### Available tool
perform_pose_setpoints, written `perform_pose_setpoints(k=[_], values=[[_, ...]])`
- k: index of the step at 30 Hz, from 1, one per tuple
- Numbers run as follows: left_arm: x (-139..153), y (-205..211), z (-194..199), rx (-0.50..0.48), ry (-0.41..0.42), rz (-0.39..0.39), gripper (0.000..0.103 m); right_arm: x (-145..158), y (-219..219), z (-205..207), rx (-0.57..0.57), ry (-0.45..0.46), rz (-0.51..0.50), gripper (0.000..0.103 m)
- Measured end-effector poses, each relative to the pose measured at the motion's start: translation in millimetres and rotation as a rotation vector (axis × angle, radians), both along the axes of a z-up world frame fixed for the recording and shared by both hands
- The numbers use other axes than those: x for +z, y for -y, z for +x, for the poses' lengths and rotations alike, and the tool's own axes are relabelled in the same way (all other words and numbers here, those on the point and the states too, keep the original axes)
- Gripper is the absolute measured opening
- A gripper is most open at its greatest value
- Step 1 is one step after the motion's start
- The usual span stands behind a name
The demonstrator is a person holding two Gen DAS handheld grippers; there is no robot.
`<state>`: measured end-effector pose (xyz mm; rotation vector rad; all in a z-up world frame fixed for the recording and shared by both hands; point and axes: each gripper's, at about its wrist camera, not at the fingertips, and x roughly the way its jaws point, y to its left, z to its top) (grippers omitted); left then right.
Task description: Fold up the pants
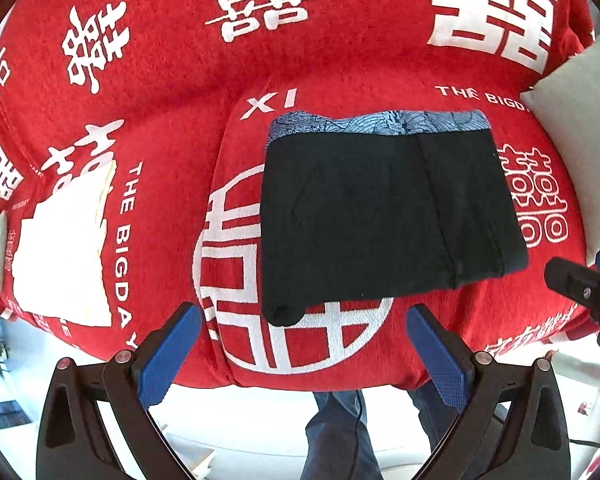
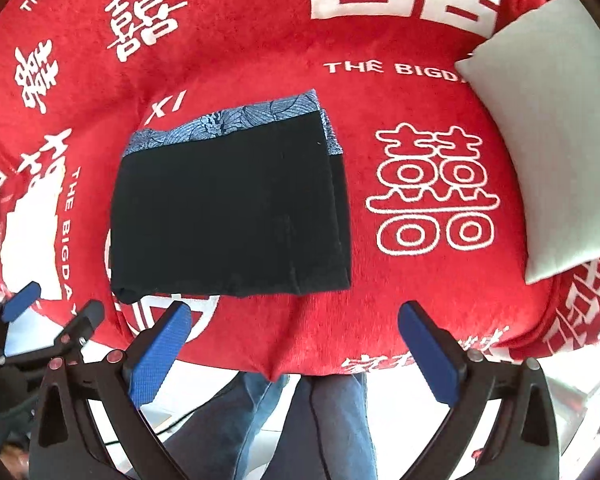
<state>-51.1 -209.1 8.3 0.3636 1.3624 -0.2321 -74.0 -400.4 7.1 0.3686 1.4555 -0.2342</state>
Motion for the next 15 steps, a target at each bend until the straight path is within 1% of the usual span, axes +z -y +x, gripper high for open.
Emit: perform_pose_setpoints(k=[3, 6, 9, 15], values=[[3.4, -2.4, -4.2, 0.001, -0.011, -0.019, 0.103, 8.8, -6.1, -3.1, -0.009, 0.004, -0.021, 0.103], [7.4, -5.4, -5.0, 0.005, -0.015, -0.033, 0.103, 16.8, -15.2, -4.7, 0.012, 0.014, -0.053, 0.103], [11.4, -8.2, -4.4, 0.002, -0.007, -0.029, 0.103, 22.8, -23.8, -5.4, 0.035, 0.020, -0.079, 0.103], [20.0, -11.1, -4.2, -0.013, 0.008, -0.022, 0.103, 29.9, -36.5, -5.7, 0.072, 0.028, -0.099, 0.103]])
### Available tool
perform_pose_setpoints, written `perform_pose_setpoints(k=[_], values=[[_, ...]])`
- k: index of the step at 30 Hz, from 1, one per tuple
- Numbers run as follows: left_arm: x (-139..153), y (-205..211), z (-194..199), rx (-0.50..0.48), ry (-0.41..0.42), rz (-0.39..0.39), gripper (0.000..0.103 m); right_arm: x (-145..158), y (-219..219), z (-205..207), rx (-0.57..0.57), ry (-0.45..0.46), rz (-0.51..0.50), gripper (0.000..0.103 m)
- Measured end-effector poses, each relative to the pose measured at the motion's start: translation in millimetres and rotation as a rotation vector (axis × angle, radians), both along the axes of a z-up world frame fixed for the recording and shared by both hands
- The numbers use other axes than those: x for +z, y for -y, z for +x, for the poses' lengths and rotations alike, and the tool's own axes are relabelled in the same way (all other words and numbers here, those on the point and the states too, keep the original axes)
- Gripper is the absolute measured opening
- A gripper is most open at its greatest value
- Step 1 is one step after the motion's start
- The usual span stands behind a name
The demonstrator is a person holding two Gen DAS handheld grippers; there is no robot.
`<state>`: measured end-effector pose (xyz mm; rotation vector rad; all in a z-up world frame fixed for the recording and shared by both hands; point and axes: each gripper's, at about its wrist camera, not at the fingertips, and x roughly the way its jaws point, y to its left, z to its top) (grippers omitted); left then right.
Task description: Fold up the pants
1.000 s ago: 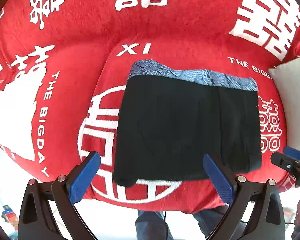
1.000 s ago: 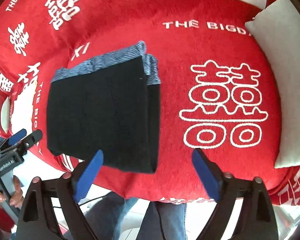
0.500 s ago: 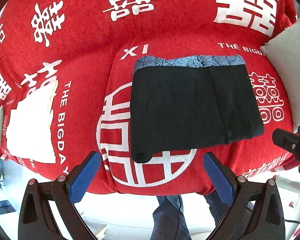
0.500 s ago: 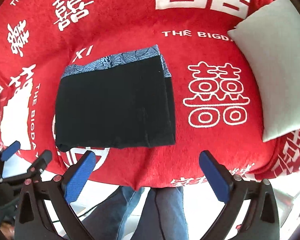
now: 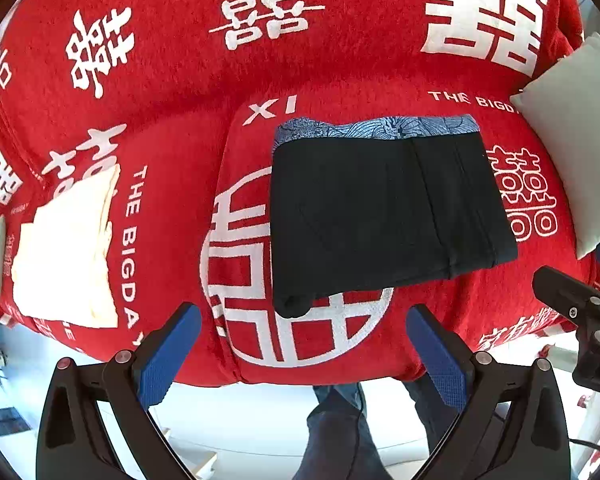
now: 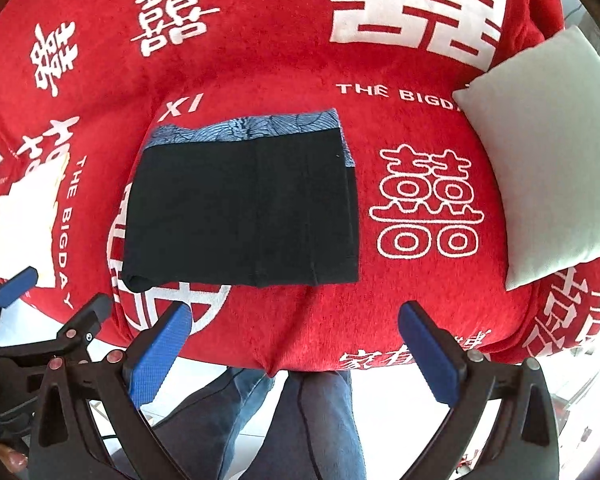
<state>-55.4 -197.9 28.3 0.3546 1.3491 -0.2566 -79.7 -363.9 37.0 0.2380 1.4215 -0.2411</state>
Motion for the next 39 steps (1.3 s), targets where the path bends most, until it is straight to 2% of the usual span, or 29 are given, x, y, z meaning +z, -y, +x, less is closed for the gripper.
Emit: perform_pose_setpoints(k=[16, 39], values=[[2.1, 3.5, -5.6, -0.018, -0.027, 0.006, 0.103, 4.7, -1.4, -1.4, -0.007, 0.002, -0.018, 0.103], [5.6, 5.2, -6.2, -0.013, -0.019, 0.008, 0.103, 6.5, -0.3, -1.2, -0.005, 0.003, -0.021, 0.103]])
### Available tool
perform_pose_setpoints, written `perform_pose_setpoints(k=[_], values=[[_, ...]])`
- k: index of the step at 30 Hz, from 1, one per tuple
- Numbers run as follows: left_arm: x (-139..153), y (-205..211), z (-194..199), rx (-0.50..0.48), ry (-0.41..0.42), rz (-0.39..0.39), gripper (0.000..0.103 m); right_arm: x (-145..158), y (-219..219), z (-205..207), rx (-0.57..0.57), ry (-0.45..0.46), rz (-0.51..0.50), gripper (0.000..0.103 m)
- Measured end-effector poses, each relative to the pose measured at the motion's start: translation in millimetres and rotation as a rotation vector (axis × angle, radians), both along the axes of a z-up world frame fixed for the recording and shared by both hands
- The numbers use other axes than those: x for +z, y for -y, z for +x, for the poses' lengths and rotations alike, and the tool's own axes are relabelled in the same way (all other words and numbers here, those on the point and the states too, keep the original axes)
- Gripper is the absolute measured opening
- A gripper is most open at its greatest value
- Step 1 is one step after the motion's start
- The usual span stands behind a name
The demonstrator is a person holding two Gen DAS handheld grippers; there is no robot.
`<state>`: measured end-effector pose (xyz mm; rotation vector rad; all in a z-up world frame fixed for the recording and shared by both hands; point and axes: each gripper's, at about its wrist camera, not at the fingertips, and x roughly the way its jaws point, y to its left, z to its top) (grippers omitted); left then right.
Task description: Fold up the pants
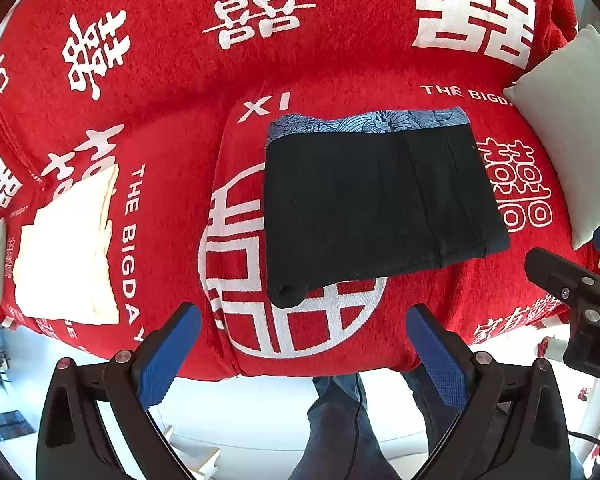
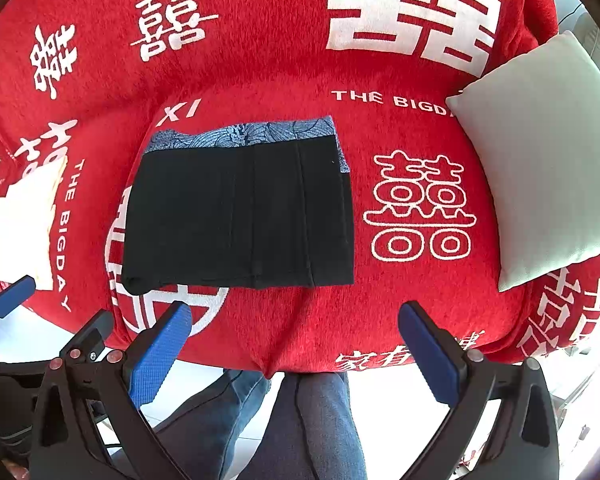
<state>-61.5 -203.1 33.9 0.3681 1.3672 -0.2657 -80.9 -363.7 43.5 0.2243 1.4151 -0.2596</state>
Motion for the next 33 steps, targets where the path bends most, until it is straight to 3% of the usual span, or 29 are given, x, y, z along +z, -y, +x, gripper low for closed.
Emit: perform_pose_setpoints(k=[33], values=[[-4.9, -3.6, 6.0, 0.029, -0.004, -0.005, 0.103, -1.8, 1.3, 3.6, 0.002, -0.011, 0.003, 0.103]])
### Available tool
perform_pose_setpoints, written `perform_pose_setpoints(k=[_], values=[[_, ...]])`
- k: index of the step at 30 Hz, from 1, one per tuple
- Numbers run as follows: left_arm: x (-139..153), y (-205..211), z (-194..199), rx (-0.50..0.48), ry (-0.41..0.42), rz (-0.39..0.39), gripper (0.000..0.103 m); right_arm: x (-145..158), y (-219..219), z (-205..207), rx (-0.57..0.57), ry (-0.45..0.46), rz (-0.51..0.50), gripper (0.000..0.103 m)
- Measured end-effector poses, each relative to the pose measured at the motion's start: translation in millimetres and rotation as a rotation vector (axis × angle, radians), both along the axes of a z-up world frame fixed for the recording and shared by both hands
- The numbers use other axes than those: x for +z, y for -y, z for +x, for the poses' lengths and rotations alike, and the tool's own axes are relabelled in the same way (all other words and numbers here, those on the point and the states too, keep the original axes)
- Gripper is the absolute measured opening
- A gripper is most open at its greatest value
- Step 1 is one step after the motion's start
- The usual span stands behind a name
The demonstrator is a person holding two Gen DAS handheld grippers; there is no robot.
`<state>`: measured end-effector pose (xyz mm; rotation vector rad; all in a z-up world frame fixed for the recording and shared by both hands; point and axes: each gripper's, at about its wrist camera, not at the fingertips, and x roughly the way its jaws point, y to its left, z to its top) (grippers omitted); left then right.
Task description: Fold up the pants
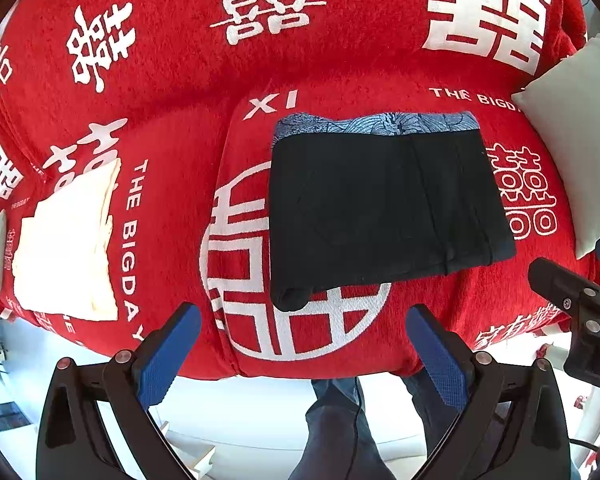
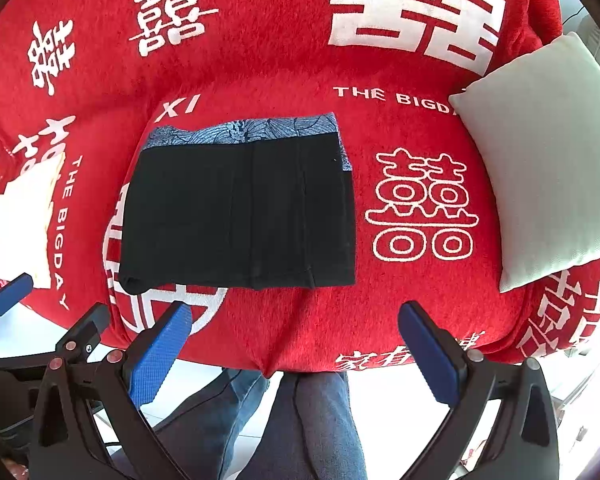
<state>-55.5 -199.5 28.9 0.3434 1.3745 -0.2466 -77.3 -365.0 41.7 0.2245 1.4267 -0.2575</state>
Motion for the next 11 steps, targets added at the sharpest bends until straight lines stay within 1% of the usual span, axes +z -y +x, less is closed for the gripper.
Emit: perform_pose_setpoints(k=[5, 8, 11], values=[[-0.5, -1.9, 3.2, 0.022, -0.014, -0.029, 0.103, 0.0, 0.7, 0.9, 0.001, -0.001, -0.002, 0.103], [2.7, 0.1, 2.0, 0.005, 0.009, -0.028, 0.103, -1.1, 0.8, 1.4, -0.005, -0.002, -0.002, 0.103], [3.4, 1.9, 2.1, -0.004, 0.010, -0.030, 0.103, -1.8, 1.0, 1.3, -0.010, -0.001, -0.002, 0.103]])
